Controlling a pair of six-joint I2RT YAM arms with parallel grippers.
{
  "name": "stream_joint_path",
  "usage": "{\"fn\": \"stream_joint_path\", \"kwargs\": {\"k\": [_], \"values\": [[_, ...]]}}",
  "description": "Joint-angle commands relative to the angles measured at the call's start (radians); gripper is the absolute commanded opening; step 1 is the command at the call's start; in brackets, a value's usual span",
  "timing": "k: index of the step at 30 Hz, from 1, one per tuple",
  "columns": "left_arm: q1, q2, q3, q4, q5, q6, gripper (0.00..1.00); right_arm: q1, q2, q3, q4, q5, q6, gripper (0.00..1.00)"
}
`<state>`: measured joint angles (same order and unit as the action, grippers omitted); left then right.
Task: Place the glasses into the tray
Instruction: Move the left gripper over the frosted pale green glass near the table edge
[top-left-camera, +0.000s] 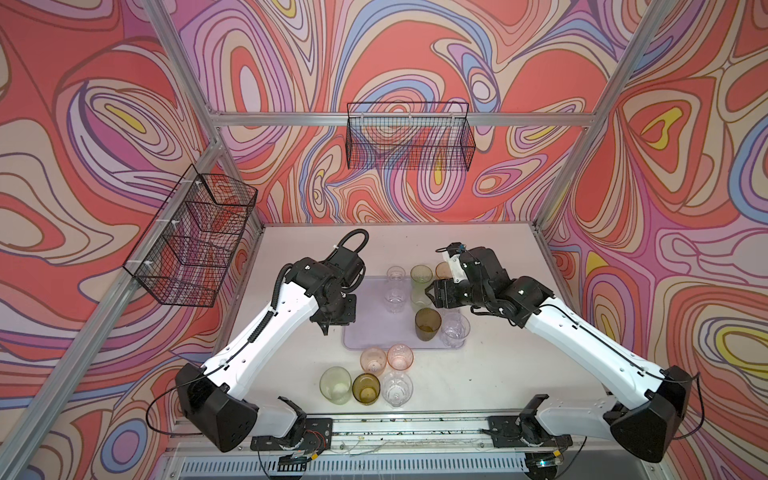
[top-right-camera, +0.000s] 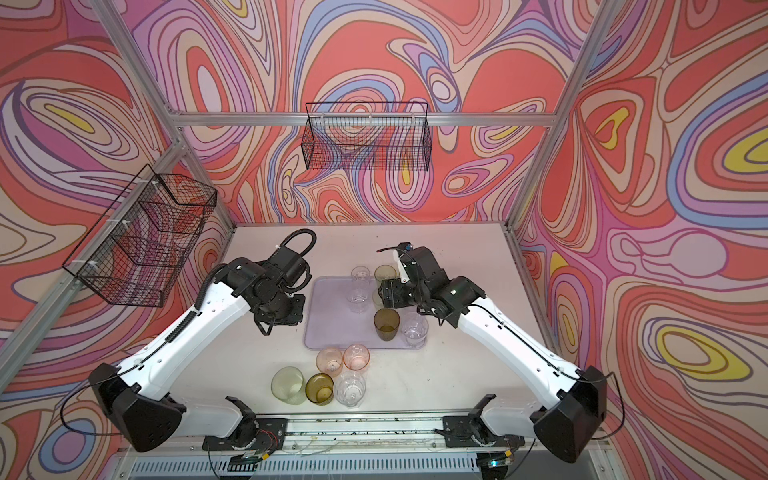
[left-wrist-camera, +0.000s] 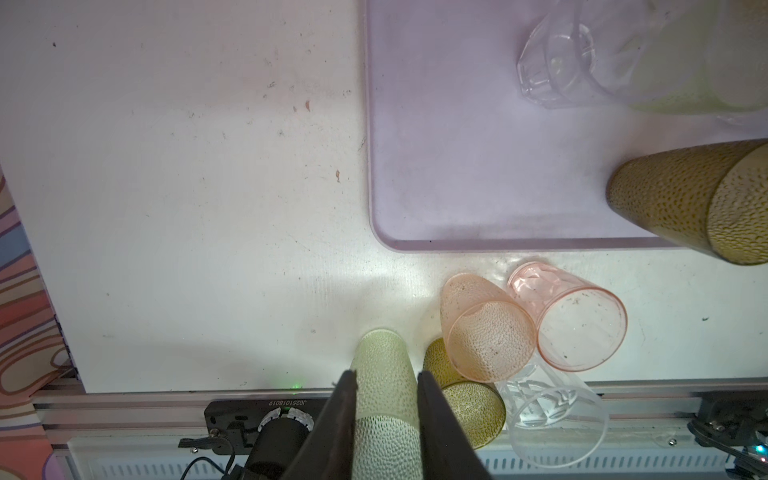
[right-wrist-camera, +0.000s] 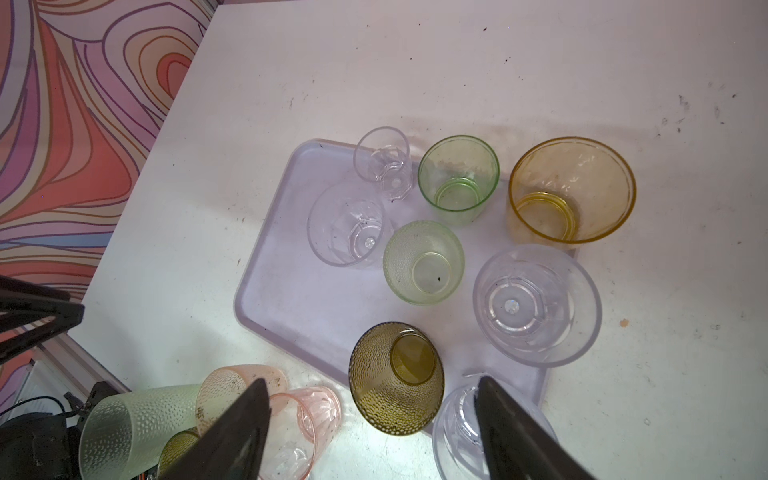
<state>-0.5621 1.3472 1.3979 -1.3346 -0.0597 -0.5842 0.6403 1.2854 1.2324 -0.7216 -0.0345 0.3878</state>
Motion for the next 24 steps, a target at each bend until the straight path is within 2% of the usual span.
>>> {"fn": "stream_joint_path", "kwargs": {"k": [1, 11, 24], "values": [[-0.002, -0.054, -0.035, -0.058, 0.011, -0.048, 0.3, -0.002, 0.024, 0.019, -0.044, -0.003, 0.014, 0.81], [-0.002, -0.238, -0.187, -0.096, 0.02, -0.097, 0.31, -0.002, 0.001, -0.027, -0.027, 0.012, 0.012, 0.81], [-0.002, -0.35, -0.305, -0.14, 0.108, -0.144, 0.32, -0.002, -0.046, -0.086, 0.0, -0.004, 0.065, 0.81]]}}
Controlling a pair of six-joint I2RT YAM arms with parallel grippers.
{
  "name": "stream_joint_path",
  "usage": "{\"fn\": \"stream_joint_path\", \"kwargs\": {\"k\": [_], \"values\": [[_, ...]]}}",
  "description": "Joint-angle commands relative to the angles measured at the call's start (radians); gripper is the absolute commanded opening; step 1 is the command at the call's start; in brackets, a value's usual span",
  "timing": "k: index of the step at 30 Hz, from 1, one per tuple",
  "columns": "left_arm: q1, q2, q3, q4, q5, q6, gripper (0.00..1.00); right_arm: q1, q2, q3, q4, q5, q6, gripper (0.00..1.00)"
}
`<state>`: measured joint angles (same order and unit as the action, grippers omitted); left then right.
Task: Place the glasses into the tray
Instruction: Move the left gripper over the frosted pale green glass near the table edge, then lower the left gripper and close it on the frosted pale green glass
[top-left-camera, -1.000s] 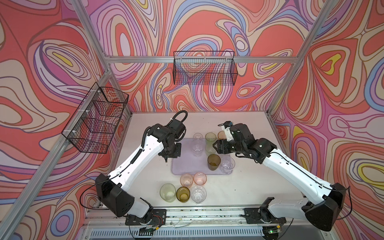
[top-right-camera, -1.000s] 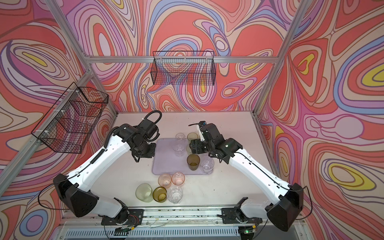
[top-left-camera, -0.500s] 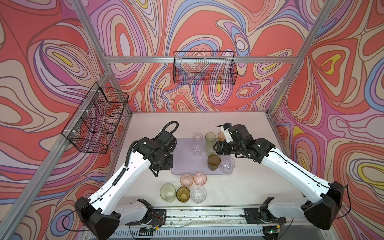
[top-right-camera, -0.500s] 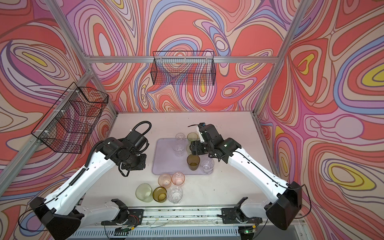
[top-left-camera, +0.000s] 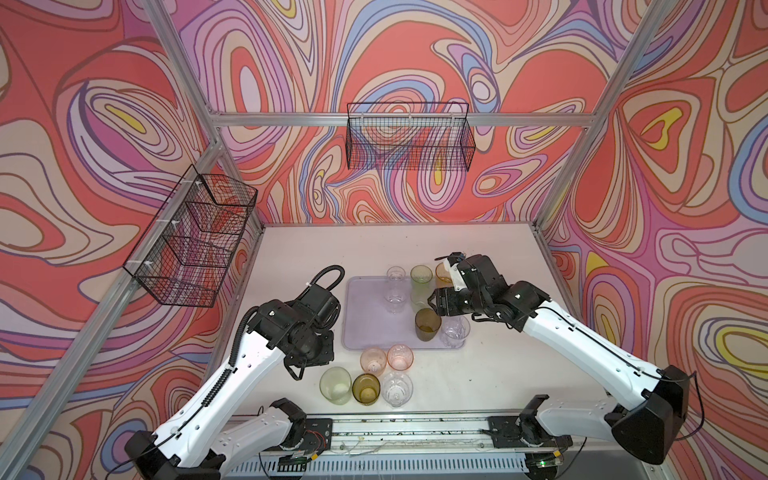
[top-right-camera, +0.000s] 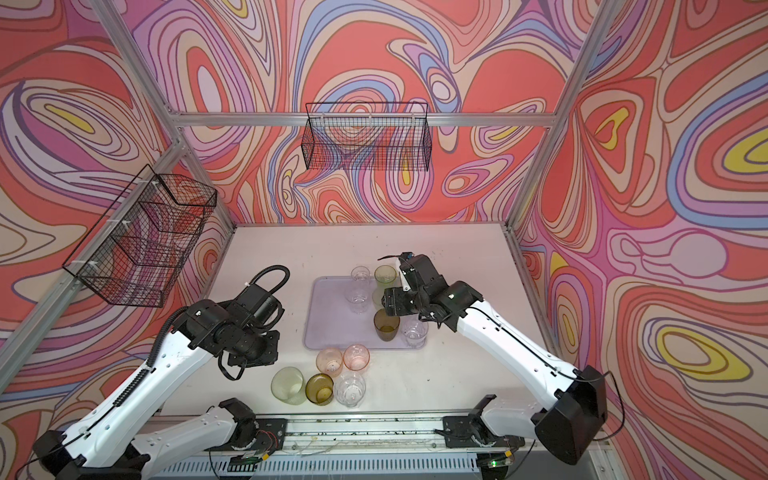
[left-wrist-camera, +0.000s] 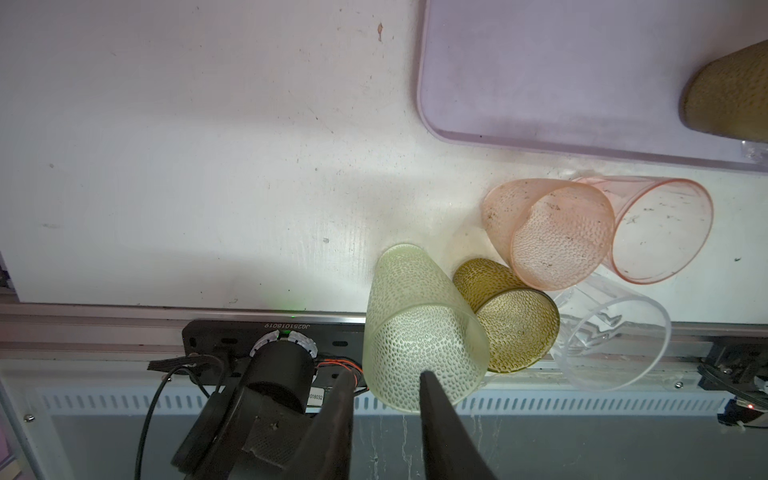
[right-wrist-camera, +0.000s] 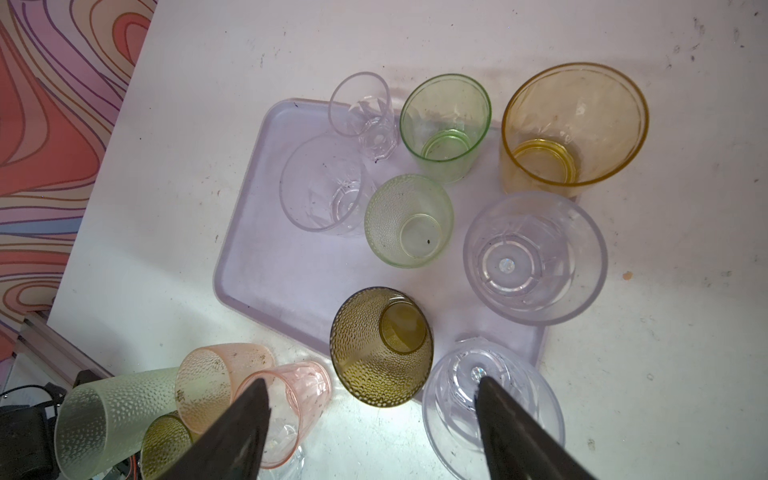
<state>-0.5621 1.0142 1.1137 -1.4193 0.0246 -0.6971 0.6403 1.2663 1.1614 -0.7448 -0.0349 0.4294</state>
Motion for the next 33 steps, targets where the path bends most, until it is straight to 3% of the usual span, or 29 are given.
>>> {"fn": "stream_joint_path", "kwargs": {"k": [1, 21, 33], "values": [[-0.002, -0.018, -0.027, -0.06, 0.026, -0.03, 0.31, -0.002, -0.03, -0.02, 0.027, -0.009, 0.027, 0.81], [-0.002, -0.059, -0.235, 0.03, 0.091, -0.055, 0.31, -0.002, -0.049, -0.049, 0.025, -0.011, 0.03, 0.81], [-0.002, -0.025, -0.262, 0.065, 0.098, -0.059, 0.28, -0.002, -0.051, -0.059, 0.02, 0.003, 0.047, 0.81]]}}
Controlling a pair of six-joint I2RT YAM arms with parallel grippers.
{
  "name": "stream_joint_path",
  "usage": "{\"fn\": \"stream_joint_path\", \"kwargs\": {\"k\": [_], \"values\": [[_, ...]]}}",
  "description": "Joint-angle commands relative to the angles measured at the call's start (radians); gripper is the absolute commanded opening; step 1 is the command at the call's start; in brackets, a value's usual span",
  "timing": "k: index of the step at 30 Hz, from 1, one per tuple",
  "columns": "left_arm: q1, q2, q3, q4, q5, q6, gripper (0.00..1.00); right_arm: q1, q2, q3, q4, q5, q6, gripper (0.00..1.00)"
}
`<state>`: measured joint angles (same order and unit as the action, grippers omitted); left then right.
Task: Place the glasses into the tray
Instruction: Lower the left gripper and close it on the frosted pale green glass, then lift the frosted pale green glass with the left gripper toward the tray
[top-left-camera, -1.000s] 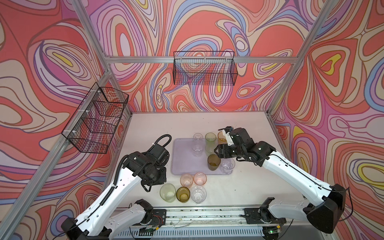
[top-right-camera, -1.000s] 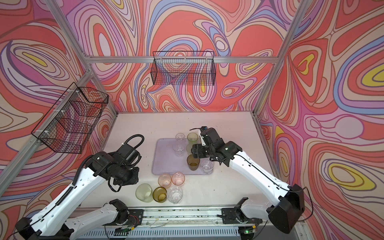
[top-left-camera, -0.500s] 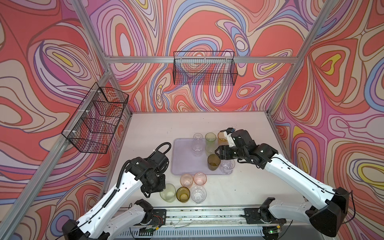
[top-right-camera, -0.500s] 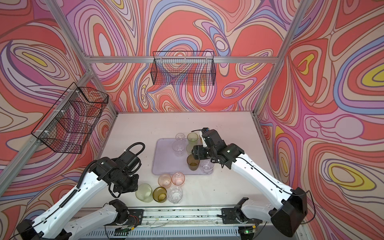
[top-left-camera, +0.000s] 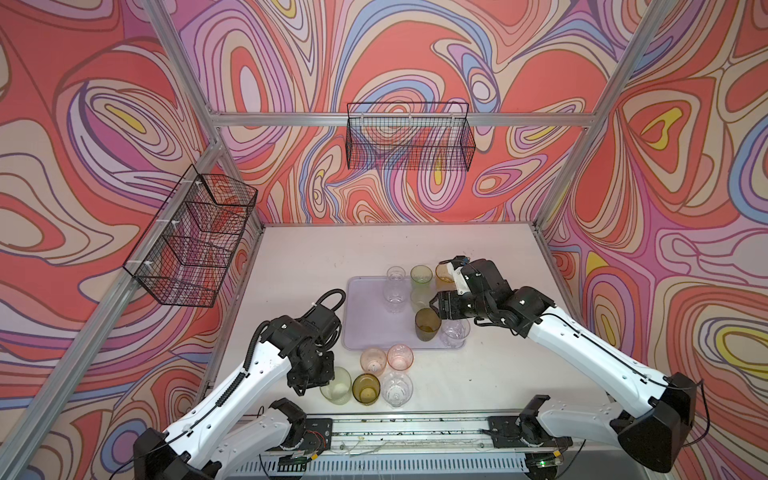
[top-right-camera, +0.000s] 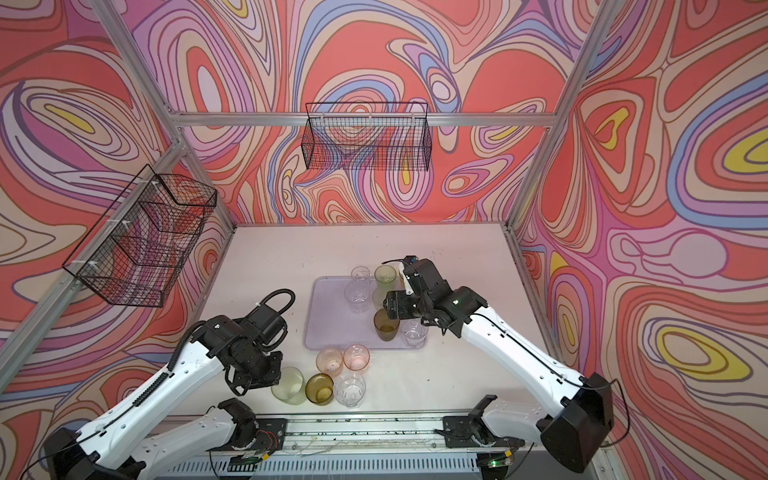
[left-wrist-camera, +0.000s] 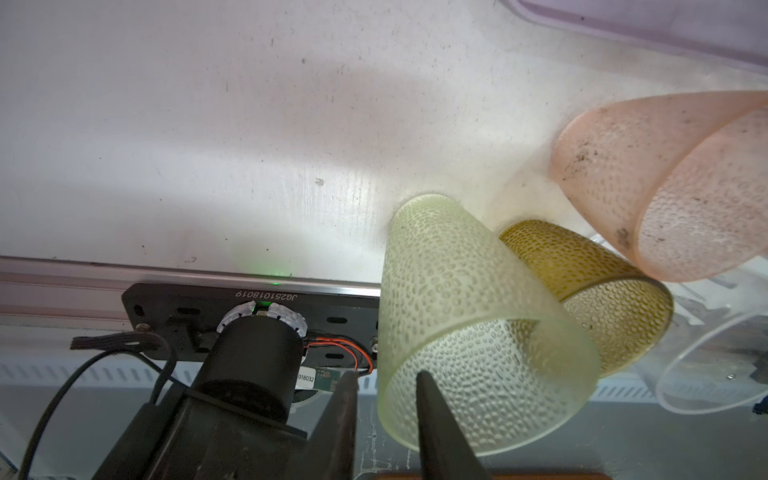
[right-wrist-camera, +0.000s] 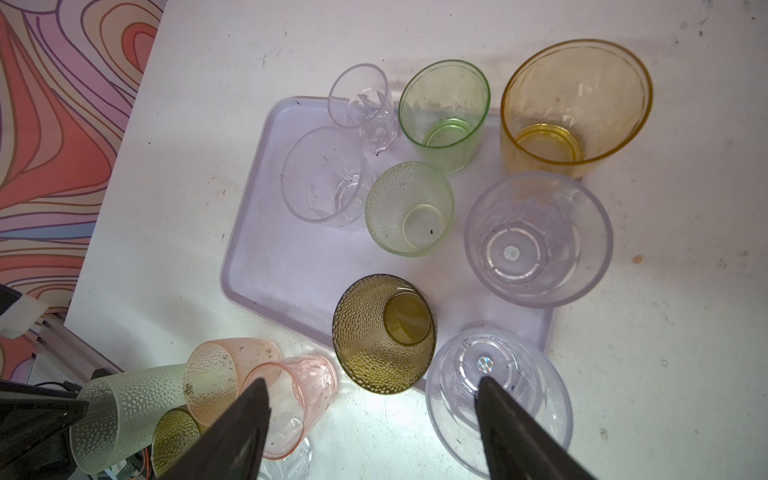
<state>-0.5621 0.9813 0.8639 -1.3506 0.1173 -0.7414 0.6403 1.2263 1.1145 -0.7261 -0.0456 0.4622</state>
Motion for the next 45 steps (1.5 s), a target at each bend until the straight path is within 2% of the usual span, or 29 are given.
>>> {"fn": "stream_joint_path", "kwargs": {"k": [1, 27, 34, 45], "values": [[-0.002, 0.012, -0.014, -0.004, 0.002, -0.01, 0.28, -0.002, -0.014, -0.018, 0.004, 0.014, 0.018, 0.81], [-0.002, 0.057, 0.023, -0.06, -0.026, 0.004, 0.07, -0.002, 0.01, -0.02, -0.016, 0.039, 0.027, 0.81], [-0.002, 0.076, 0.07, -0.129, -0.085, 0.043, 0.03, -0.002, 0.008, -0.018, -0.019, 0.045, 0.03, 0.81], [0.001, 0.151, 0.214, -0.166, -0.201, 0.097, 0.03, -0.003, -0.002, -0.014, -0.04, 0.059, 0.028, 0.81]]}}
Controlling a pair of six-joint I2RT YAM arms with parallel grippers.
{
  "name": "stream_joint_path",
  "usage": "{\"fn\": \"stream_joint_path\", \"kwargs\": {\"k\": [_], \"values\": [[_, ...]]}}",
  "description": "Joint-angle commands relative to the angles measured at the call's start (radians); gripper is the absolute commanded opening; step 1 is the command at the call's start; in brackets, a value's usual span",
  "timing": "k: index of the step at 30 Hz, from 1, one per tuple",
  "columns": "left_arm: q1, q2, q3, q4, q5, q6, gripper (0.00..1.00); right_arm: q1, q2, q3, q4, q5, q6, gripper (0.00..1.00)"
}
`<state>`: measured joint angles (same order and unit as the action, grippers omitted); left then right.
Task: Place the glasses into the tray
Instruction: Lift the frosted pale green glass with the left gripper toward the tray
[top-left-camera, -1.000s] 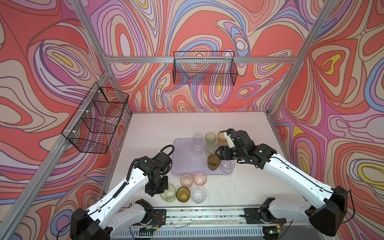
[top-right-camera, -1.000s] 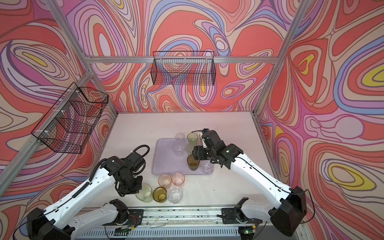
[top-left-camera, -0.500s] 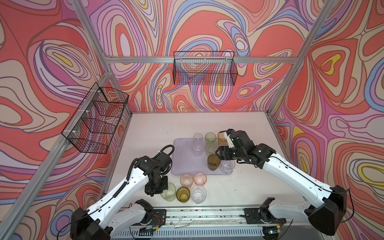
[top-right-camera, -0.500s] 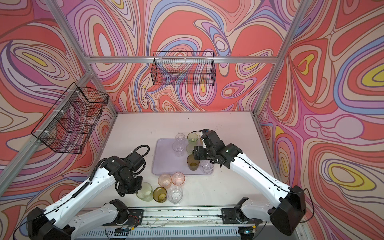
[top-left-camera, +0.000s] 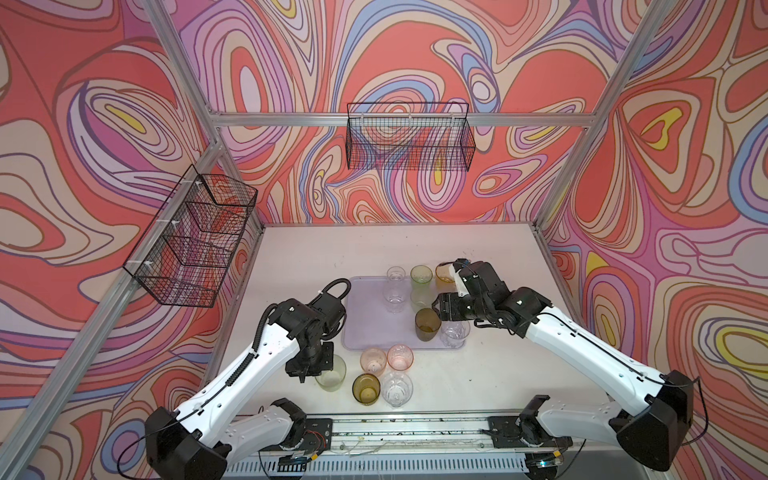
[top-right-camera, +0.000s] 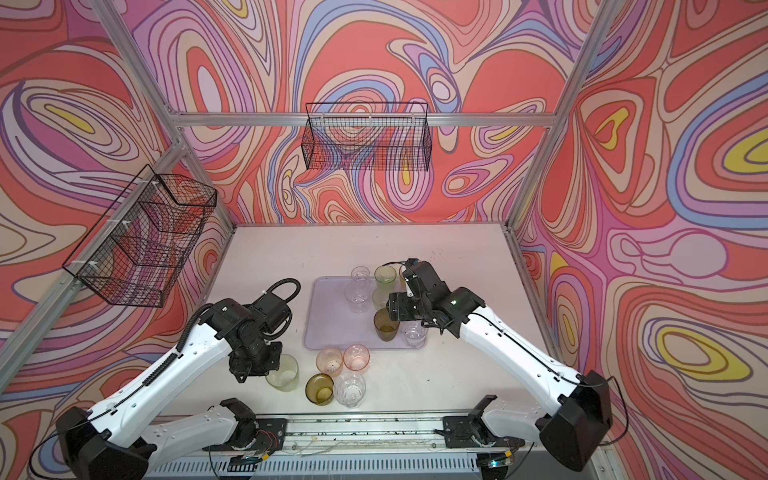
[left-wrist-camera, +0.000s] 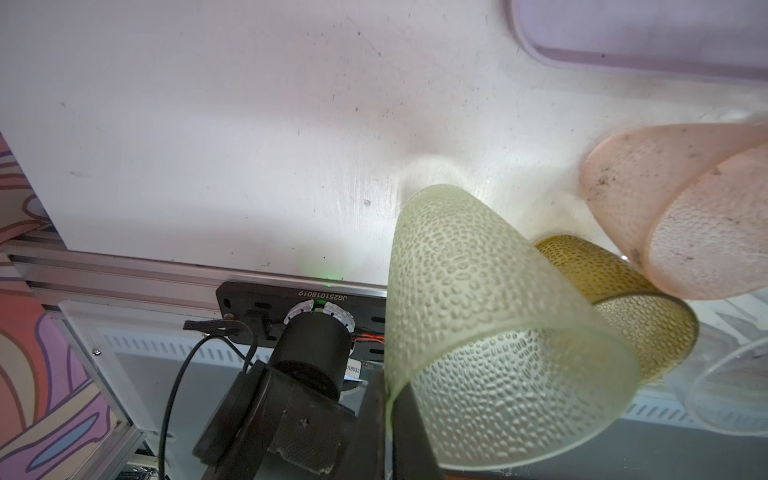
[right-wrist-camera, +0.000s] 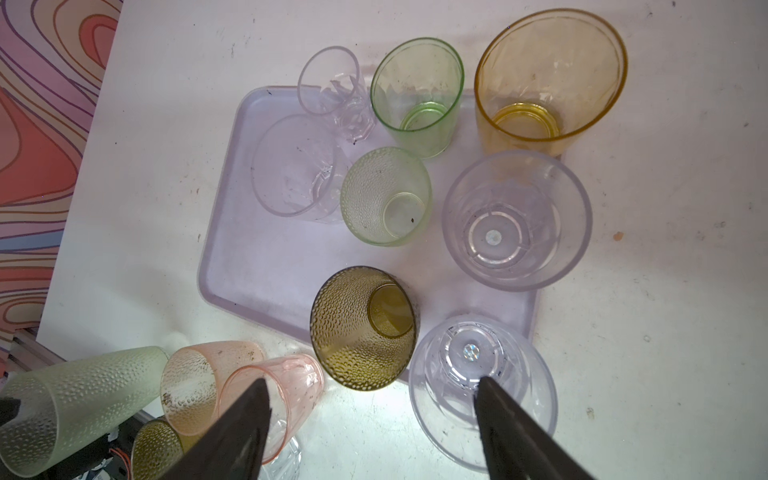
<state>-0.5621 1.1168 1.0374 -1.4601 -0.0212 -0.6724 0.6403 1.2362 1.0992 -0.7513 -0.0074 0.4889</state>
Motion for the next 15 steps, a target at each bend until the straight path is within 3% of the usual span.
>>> {"fn": "stream_joint_path", "kwargs": {"k": [1, 15], "values": [[0.004, 0.023, 0.056, -0.058, -0.08, 0.033, 0.03, -0.002, -0.012, 0.003, -0.016, 0.022, 0.002, 0.8], [0.117, 0.143, 0.253, 0.027, -0.086, 0.195, 0.02, -0.001, -0.023, 0.014, -0.05, 0.072, 0.03, 0.81]]}}
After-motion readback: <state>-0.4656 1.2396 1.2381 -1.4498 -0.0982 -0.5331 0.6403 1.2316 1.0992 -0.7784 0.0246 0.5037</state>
